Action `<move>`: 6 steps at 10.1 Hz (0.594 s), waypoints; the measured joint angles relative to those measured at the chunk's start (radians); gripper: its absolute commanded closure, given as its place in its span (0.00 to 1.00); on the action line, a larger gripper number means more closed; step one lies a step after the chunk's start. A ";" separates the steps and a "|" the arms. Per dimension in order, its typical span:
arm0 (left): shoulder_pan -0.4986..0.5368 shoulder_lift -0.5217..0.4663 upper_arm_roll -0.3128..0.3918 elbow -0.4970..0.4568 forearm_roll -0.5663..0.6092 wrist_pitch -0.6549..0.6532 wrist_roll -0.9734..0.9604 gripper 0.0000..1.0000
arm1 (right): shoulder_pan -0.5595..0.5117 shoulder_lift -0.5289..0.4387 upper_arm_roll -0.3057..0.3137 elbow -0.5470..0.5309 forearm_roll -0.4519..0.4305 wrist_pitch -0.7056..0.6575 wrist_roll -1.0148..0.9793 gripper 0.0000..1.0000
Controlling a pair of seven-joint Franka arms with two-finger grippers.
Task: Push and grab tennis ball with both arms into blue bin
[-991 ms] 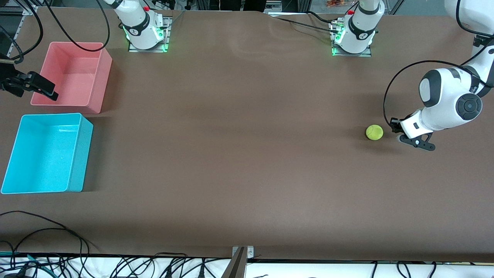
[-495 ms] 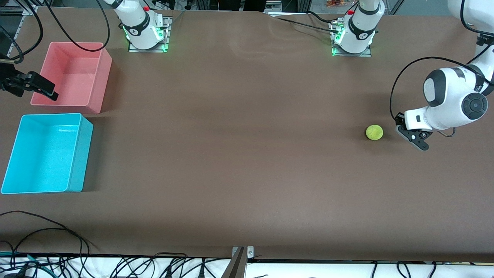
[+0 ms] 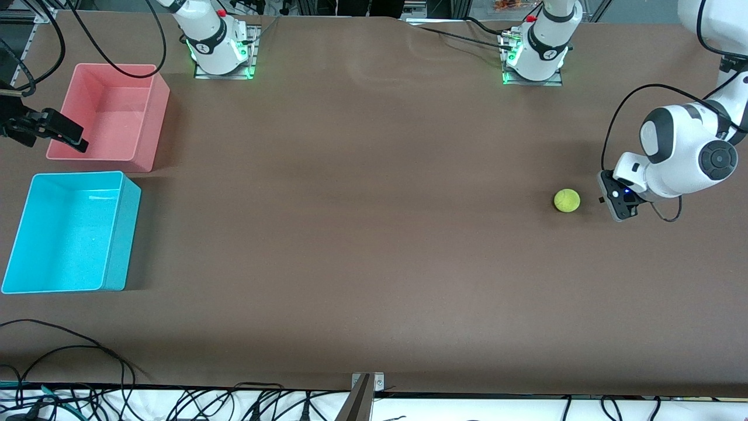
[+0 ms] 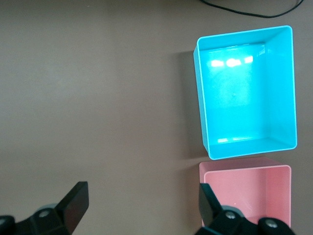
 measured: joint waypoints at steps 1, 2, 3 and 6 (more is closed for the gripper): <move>0.002 0.009 0.000 -0.011 -0.026 0.025 0.109 1.00 | 0.000 0.000 0.000 0.000 0.000 0.000 0.000 0.00; 0.004 0.019 0.000 -0.017 -0.052 0.050 0.217 1.00 | 0.000 0.000 0.000 0.000 0.000 0.000 0.000 0.00; 0.007 0.032 0.000 -0.021 -0.083 0.072 0.306 1.00 | 0.000 0.000 0.000 0.000 0.000 0.000 0.000 0.00; 0.018 0.066 0.000 -0.028 -0.110 0.116 0.396 1.00 | 0.000 0.000 0.000 0.000 0.000 0.000 0.000 0.00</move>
